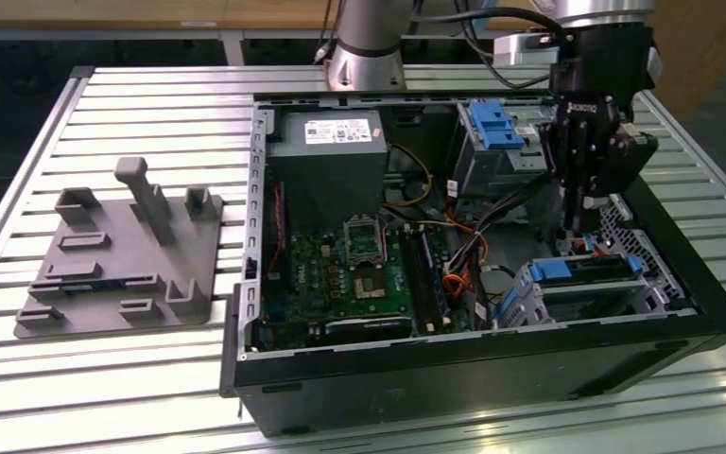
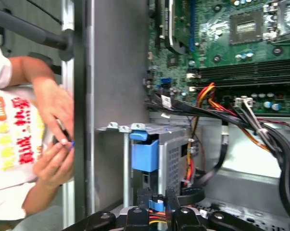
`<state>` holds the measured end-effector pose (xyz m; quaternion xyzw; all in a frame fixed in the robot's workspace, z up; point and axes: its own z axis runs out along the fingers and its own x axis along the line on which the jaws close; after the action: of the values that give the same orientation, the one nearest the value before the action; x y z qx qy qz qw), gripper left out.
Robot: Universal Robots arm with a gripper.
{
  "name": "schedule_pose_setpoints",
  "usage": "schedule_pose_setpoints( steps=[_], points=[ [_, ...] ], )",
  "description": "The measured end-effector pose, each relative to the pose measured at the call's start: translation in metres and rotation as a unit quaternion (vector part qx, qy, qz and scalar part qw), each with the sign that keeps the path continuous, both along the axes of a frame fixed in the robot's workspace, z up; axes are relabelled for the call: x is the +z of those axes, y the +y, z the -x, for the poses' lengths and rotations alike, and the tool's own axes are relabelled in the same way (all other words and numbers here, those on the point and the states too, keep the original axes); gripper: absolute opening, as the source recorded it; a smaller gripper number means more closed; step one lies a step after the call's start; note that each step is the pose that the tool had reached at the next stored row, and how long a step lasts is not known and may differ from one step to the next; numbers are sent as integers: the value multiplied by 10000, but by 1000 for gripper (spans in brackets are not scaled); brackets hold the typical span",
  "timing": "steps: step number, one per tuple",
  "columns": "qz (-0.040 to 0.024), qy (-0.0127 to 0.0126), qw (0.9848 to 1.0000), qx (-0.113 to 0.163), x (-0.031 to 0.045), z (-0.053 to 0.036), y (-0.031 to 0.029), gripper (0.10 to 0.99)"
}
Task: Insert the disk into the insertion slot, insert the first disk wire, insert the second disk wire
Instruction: 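Insert the second disk wire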
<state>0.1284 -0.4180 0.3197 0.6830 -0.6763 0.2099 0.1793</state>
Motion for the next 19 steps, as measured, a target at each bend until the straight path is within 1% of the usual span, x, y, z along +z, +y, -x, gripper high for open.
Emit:
schedule_pose_setpoints(
  steps=[6, 7, 8, 10, 11, 12, 17, 18, 19],
  points=[
    [-291, -36, 9996, 0, 0, 0, -28, 275],
    [-340, -41, 9994, 0, 0, 0, -33, 259],
    [-388, -47, 9992, 0, 0, 0, -37, 196],
    [-477, -55, 9988, 0, 0, 0, -47, 196],
    [-506, -56, 9987, -1, 0, 0, -52, 196],
    [-517, -57, 9986, -1, 0, 0, -56, 196],
    [-514, -55, 9987, -1, 3, 0, -63, 196],
    [-514, -55, 9987, -1, 3, 0, -67, 180],
    [-514, -55, 9987, -1, 3, 0, -68, 145]
  ],
)
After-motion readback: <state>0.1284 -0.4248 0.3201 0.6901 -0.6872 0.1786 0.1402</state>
